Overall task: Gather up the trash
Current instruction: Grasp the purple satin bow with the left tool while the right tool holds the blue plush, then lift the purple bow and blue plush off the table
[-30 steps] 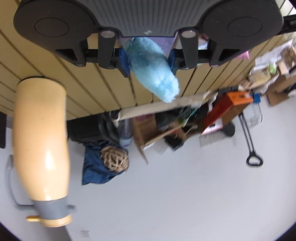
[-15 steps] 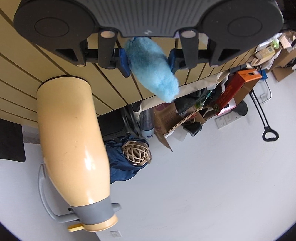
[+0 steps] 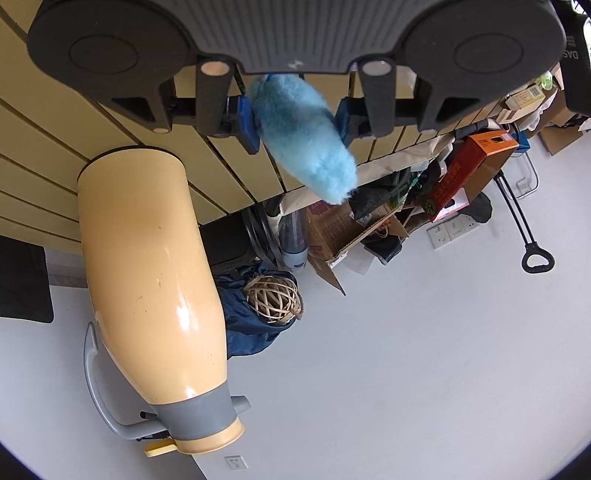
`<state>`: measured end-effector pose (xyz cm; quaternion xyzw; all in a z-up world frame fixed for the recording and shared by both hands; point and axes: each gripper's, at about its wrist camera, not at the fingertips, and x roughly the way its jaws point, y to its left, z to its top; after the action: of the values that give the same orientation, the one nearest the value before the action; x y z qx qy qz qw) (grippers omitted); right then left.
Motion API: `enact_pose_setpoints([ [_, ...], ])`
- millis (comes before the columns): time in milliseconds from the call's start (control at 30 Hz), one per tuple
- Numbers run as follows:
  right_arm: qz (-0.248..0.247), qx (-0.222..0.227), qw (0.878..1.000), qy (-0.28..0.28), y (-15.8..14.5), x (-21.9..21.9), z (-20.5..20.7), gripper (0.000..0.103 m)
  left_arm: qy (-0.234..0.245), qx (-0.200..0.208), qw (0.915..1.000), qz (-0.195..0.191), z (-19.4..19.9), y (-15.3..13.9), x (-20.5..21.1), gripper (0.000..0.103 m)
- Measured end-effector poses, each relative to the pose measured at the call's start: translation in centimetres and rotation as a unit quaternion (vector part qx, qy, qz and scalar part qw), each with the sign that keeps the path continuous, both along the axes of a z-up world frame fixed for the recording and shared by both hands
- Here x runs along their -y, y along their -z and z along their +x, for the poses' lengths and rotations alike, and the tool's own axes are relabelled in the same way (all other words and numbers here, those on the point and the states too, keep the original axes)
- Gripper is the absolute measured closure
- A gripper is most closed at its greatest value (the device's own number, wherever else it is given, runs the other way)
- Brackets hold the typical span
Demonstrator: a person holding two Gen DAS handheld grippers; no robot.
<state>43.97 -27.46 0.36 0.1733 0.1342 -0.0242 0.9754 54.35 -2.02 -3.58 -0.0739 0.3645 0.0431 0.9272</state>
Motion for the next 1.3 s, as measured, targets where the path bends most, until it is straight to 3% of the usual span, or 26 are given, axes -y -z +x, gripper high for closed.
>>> enact_pose_setpoints([
  [67, 0.0, 0.0, 1.0, 0.0, 0.0, 0.0, 0.0, 0.062, 0.002, 0.001, 1.0, 0.0, -0.1, -0.1, 0.1, 0.017],
  [233, -0.002, 0.001, 1.0, -0.003, -0.1, -0.1, -0.3, 0.062, 0.003, 0.011, 0.9999, -0.002, -0.6, -0.2, 0.1, 0.036],
  [400, -0.009, 0.003, 1.0, -0.008, -0.3, -0.3, -0.7, 0.062, 0.009, 0.021, 0.9997, -0.001, -1.3, -0.5, 0.1, 0.046],
  [767, -0.034, 0.001, 0.999, -0.027, -0.6, -1.3, -2.1, 0.062, 0.007, 0.054, 0.9985, 0.008, -4.0, -2.5, 0.1, 0.048],
  [1300, -0.088, 0.015, 0.993, -0.073, -1.2, -3.8, -8.5, 0.062, 0.036, 0.105, 0.9935, 0.025, -12.9, -5.6, 0.5, 0.047],
])
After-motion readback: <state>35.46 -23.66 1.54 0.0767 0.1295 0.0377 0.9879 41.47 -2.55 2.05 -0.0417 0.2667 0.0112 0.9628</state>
